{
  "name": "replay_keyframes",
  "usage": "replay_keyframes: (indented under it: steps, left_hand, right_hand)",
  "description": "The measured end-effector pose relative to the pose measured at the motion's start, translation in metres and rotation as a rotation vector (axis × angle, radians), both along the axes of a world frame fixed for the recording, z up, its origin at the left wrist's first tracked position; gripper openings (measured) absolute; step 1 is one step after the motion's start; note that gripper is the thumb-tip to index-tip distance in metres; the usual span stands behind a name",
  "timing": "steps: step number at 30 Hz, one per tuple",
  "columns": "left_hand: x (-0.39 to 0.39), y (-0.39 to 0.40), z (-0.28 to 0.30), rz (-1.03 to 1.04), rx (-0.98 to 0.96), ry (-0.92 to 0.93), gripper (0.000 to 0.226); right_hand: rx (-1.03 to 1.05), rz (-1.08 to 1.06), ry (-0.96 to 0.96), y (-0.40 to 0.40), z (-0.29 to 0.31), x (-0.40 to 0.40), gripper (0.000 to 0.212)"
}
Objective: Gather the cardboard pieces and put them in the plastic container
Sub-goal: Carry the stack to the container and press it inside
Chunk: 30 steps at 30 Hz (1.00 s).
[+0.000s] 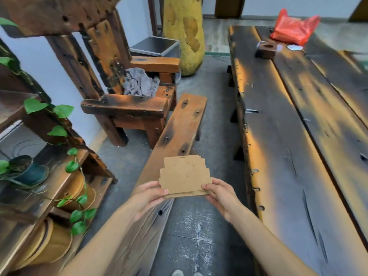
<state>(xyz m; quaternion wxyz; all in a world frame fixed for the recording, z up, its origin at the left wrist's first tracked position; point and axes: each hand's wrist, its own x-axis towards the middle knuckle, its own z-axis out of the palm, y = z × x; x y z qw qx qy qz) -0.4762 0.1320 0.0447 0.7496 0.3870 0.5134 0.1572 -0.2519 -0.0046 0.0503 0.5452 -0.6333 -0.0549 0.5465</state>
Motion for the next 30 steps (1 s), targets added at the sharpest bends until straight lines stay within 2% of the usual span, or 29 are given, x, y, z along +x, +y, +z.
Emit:
replay_keyframes:
  steps: [8,14,22,26,30]
  left_hand:
    - [0.029,-0.009,-0.017,-0.221,-0.012,0.037,0.051]
    - [0.055,-0.015,-0.030,-0.293,-0.048,0.054,0.059]
    - [0.102,-0.037,-0.040,-0.546,-0.021,0.061,0.030]
    - [0.123,-0.053,-0.042,-0.663,-0.015,0.051,0.026]
    - [0.141,-0.076,-0.044,-0.731,-0.021,0.054,0.023]
  right_hand:
    - [-0.084,-0.208,-0.010,-0.049,-0.016,-0.006,0.030]
    - [-0.111,-0.363,-0.004,-0.084,-0.017,-0.012,0.027]
    - [-0.150,-0.590,-0.019,-0.135,-0.019,-0.012,0.025]
    - [-0.167,-0.686,-0.007,-0.161,-0.022,-0.011,0.023]
    - [-0.177,-0.776,0.018,-0.190,-0.027,-0.009,0.032]
